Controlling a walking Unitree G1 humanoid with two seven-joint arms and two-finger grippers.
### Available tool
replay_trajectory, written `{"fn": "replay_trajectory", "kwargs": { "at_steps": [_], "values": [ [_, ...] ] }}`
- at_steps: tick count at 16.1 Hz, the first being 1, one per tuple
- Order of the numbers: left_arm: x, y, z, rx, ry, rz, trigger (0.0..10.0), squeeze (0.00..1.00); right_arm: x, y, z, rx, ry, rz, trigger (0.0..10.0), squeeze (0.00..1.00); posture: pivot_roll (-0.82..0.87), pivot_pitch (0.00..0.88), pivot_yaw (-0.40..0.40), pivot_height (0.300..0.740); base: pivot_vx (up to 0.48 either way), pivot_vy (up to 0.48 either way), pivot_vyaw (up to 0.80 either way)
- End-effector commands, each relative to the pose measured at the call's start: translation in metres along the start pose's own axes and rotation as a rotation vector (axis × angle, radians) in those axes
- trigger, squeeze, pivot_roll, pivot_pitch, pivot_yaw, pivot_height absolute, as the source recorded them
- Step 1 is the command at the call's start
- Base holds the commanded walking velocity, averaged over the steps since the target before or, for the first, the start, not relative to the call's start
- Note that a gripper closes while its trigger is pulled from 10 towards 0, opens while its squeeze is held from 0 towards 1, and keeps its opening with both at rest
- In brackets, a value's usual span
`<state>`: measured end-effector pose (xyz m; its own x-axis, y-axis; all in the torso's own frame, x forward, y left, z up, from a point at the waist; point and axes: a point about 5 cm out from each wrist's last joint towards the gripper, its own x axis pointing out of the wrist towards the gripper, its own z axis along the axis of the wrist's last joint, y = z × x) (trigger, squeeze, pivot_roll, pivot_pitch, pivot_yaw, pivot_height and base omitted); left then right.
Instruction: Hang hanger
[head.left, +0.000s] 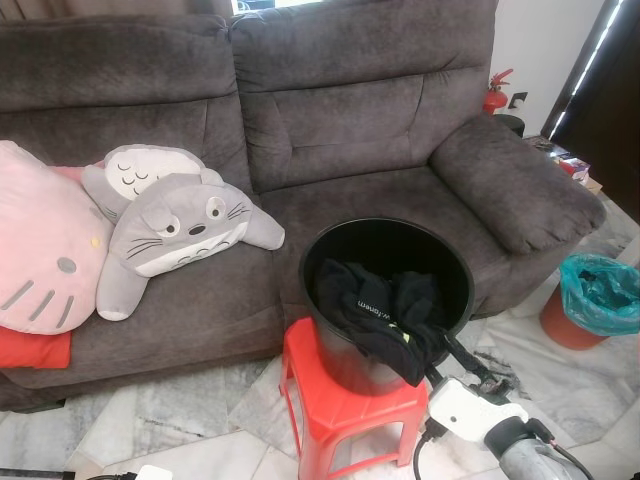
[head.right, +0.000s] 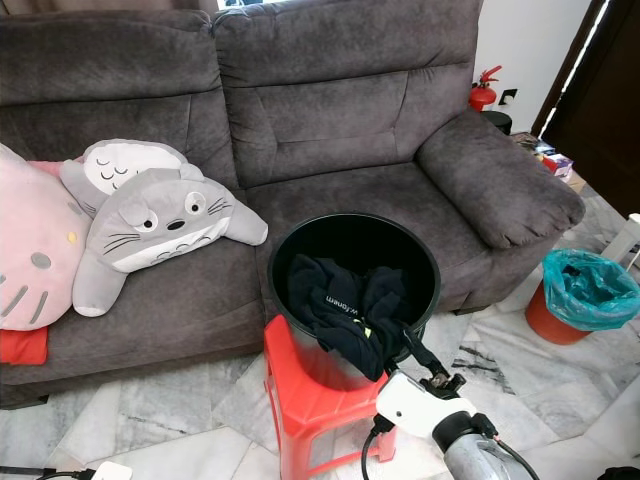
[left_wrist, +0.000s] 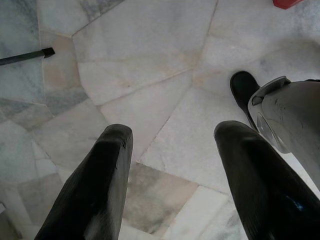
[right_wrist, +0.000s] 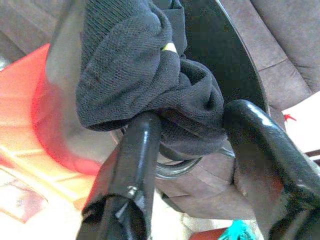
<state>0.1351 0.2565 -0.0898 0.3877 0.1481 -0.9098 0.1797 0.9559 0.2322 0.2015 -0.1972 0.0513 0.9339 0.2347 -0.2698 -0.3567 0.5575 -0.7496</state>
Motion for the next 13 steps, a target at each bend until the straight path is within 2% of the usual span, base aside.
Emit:
{"fn": "replay_trajectory", "kwargs": {
  "at_steps": [1, 9, 13],
  "values": [
    [0.000, 0.000, -0.003, 0.001, 0.016, 0.002, 10.0, 0.00, 0.000, 0.001, 0.003, 0.032, -0.009, 0.004, 0.0, 0.00, -0.23, 0.000, 0.026, 0.740, 0.000, 0.000, 0.00],
    [0.000, 0.000, -0.002, 0.004, 0.014, 0.006, 10.0, 0.00, 0.004, -0.007, 0.009, 0.047, -0.042, -0.014, 0.0, 0.00, -0.23, 0.000, 0.027, 0.740, 0.000, 0.000, 0.00],
    [0.000, 0.000, -0.002, 0.006, 0.014, 0.011, 10.0, 0.00, 0.008, -0.022, 0.024, 0.046, -0.104, -0.050, 0.0, 0.00, -0.23, 0.000, 0.027, 0.740, 0.000, 0.000, 0.00]
  ]
}}
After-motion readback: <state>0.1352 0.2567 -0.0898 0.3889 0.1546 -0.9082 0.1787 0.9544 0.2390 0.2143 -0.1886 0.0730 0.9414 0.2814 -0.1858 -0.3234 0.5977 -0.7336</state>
